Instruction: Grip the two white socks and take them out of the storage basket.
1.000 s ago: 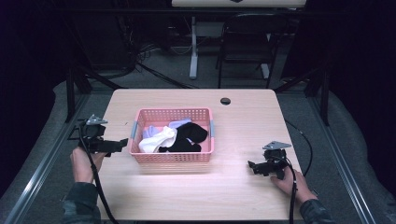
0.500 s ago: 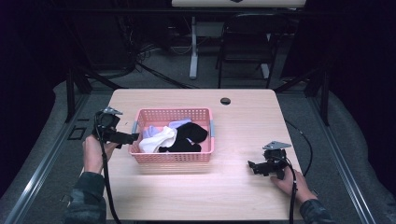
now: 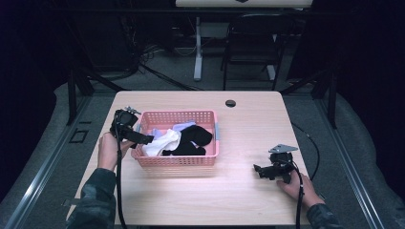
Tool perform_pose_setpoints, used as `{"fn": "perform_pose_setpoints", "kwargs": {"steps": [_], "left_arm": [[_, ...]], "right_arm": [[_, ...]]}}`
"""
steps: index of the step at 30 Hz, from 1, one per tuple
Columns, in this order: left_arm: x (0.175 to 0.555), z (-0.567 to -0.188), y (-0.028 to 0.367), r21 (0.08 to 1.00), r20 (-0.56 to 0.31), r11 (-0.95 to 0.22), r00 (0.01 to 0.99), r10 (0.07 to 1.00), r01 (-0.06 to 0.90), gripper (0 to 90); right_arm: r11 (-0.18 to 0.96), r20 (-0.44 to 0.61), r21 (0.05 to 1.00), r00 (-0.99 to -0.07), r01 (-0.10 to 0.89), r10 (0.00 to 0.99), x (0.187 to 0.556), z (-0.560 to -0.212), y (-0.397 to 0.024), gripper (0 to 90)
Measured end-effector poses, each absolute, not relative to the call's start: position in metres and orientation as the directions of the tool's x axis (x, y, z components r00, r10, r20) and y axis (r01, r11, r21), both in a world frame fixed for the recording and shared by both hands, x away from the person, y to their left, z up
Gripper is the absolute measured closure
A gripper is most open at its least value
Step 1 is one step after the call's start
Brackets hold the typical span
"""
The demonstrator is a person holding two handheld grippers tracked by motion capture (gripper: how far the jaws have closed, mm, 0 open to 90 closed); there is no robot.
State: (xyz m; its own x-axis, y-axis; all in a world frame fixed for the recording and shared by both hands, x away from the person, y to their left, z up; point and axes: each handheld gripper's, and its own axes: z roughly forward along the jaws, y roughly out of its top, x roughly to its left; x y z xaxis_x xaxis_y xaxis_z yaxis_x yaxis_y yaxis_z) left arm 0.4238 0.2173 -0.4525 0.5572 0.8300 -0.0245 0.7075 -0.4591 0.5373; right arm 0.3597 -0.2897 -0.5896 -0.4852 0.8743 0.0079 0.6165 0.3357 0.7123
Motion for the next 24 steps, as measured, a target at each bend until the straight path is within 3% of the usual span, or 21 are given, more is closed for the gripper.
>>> {"fn": "perform_pose_setpoints", "kwargs": {"steps": [24], "left_arm": [[0.461, -0.495, 0.159, 0.312, -0.045, -0.572, 0.613, 0.789, 0.759, 15.2]], "right_arm": [[0.336, 0.008, 0.712, -0.485, 0.616, 0.874, 0.360, -0.590, -0.290, 0.0]]}}
